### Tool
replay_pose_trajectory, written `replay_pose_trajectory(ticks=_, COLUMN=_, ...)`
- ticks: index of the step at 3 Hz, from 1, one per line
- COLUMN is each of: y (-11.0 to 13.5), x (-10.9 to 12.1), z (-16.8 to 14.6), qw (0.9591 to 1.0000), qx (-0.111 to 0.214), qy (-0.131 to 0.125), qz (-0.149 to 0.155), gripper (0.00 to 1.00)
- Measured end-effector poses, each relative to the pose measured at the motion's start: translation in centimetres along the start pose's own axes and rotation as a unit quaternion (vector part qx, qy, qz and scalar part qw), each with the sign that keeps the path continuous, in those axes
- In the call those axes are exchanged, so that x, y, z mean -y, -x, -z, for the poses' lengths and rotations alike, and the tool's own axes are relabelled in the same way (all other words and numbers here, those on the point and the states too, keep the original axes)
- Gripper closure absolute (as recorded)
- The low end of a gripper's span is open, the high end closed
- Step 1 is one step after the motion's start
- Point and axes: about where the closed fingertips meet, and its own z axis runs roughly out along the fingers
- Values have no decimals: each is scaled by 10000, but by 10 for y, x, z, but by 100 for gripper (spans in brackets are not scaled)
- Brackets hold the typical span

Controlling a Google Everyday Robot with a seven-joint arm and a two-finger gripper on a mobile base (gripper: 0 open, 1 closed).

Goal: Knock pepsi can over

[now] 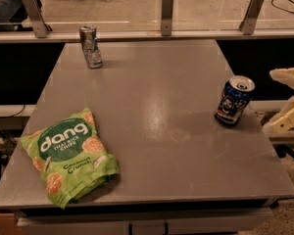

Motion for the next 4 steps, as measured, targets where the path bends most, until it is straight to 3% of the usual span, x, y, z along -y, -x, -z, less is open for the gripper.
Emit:
replay_pose_trajectory(ticks=1, y=3, x=-9, z=-20, qw=9985, qx=498, qy=142, qz=-178, gripper=0)
replay_pose_trajectory(ticks=2, y=16, x=-20, z=-45, qw=9944, qx=977, qy=310, qz=-263, gripper=0)
replay_pose_trajectory(ticks=3, y=21, x=-24, z=-57, qw=9920, qx=1165, qy=369, qz=-311, gripper=0)
replay_pose_trajectory(ticks=4, y=29, x=-27, z=-66, qw=9900, qx=1308, qy=410, qz=-322, gripper=12)
